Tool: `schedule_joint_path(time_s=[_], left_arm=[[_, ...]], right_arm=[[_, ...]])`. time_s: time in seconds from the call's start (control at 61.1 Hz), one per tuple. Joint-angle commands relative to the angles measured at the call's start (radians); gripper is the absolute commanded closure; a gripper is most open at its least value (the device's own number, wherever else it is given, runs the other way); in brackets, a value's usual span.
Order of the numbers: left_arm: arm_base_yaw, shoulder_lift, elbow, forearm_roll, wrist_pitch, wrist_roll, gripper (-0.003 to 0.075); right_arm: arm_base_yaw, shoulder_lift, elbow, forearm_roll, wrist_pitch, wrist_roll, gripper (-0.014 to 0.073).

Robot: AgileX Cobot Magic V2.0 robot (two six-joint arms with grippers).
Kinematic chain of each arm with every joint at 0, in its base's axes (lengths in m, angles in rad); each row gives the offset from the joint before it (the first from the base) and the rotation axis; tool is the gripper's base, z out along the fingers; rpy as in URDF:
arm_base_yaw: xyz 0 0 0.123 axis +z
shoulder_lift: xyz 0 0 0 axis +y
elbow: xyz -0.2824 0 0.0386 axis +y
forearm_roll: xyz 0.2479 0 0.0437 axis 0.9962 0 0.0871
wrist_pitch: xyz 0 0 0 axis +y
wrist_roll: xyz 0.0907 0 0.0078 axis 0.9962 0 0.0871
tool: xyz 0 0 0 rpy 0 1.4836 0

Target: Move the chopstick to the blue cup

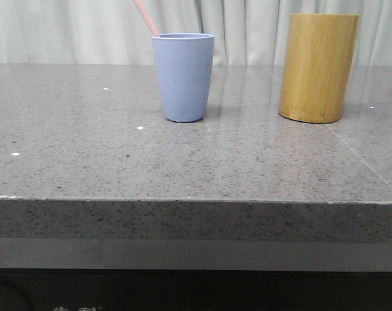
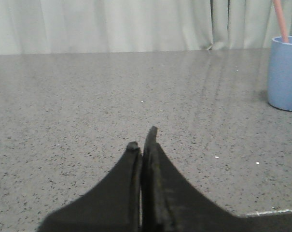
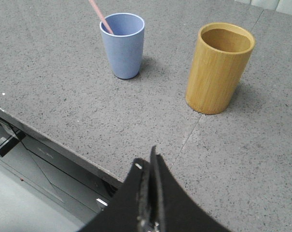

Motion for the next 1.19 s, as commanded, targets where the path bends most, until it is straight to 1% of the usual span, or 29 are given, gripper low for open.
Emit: schedule_joint_path(time_s=[0.0,0.115,0.147,0.295,0.507,0.573,0.638,0.671,1.178], left_arm=[[0.019,-0.024,0.006,-0.012,-0.123,-0.004,0.0739],[0.025,-0.038,0.066,-0.028,-0.218,-0.008,0.0739],[0.025,-0.038,0.063,-0.038,-0.189,-0.008,0.0739],[0.025,-0.035,0.063,-0.038,-0.211,-0.008,0.0739],[0.025,-0.035,0.063,-0.034,-0.209,-0.013,0.0739],[0.025,-0.035,0.063,0.020,-0.204,-0.064,0.0739],[0.025,-0.035,0.063,0.106,-0.204,-0.153,0.0739],[0.025,-0.035,0.063,0.121,-0.204,-0.171,0.0739],[0.026,-0.035,0.064,0.121,-0.213,-0.171,0.0739]], right_arm=[[-0.007,0.005,-0.023,0.004,-0.062,-0.003,0.0662],[-0.007,0.006,-0.023,0.004,-0.060,-0.003,0.0662],[-0.007,0.006,-0.023,0.004,-0.060,-0.003,0.0662],[-0.007,0.006,-0.023,0.004,-0.060,-0.003,0.0662],[-0.007,0.006,-0.023,0.004,-0.060,-0.003,0.0662],[-0.007,0.006,-0.023,0.004,-0.060,-0.003,0.0662],[-0.007,0.006,-0.023,0.004,-0.060,-0.003,0.0662],[-0.007,0.006,-0.023,0.004,-0.060,-0.003,0.0662],[-0.007,0.006,-0.023,0.004,-0.060,-0.003,0.0662]])
